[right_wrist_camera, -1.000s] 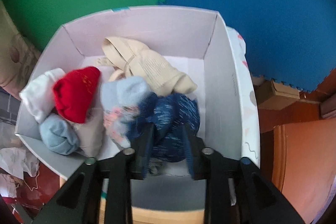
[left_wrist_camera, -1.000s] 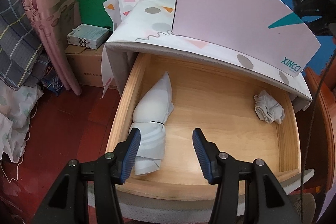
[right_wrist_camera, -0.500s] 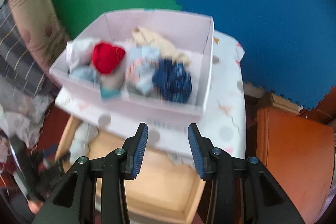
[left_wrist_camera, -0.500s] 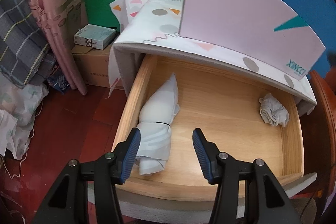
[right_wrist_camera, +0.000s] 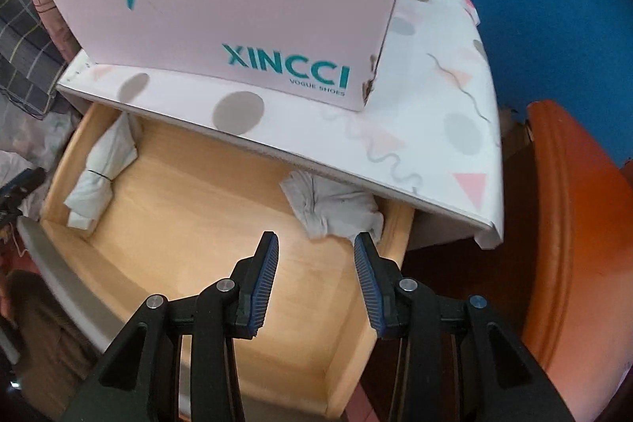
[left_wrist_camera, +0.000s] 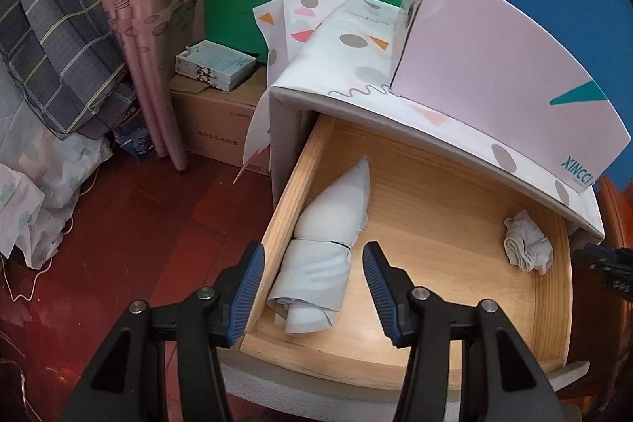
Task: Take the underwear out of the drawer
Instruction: 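Move the right gripper into the drawer and close it on the light blue underwear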
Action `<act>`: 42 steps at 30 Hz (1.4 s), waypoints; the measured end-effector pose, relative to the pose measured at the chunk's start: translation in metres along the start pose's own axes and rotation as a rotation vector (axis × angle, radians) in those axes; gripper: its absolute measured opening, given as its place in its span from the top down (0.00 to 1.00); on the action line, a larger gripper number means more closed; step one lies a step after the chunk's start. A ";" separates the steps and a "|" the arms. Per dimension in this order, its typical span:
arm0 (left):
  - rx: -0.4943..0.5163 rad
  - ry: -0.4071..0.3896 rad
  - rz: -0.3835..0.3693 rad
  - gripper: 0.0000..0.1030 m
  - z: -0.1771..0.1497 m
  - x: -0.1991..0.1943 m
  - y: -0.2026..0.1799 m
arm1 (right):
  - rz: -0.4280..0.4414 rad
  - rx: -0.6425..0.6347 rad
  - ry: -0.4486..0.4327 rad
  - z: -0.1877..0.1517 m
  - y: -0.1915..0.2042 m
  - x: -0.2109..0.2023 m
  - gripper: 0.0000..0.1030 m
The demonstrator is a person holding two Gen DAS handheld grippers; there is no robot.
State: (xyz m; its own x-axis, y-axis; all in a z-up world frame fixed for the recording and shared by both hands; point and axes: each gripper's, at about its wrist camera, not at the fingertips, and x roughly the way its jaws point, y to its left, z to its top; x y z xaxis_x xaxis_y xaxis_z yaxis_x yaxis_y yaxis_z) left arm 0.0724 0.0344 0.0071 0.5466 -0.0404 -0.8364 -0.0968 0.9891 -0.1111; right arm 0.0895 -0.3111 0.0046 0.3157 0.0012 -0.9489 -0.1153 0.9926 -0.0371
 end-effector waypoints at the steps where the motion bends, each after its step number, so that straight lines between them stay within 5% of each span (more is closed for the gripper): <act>1: -0.003 0.001 -0.001 0.49 0.000 0.000 0.001 | 0.002 -0.005 0.001 0.001 0.000 0.006 0.63; 14: -0.049 0.004 -0.020 0.49 0.004 0.002 0.010 | -0.094 -0.153 -0.026 0.006 0.017 0.059 0.40; 38: -0.025 0.018 -0.013 0.49 0.002 0.003 0.007 | -0.159 -0.217 0.061 0.014 0.025 0.115 0.38; 42: -0.023 0.017 -0.013 0.49 0.002 0.003 0.007 | -0.172 -0.220 0.107 0.013 0.027 0.117 0.46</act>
State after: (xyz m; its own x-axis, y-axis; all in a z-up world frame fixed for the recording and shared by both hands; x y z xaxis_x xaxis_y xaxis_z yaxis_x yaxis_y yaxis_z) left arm 0.0755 0.0413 0.0050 0.5333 -0.0556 -0.8441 -0.1096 0.9849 -0.1341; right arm 0.1358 -0.2825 -0.1036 0.2489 -0.1889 -0.9499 -0.2733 0.9272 -0.2560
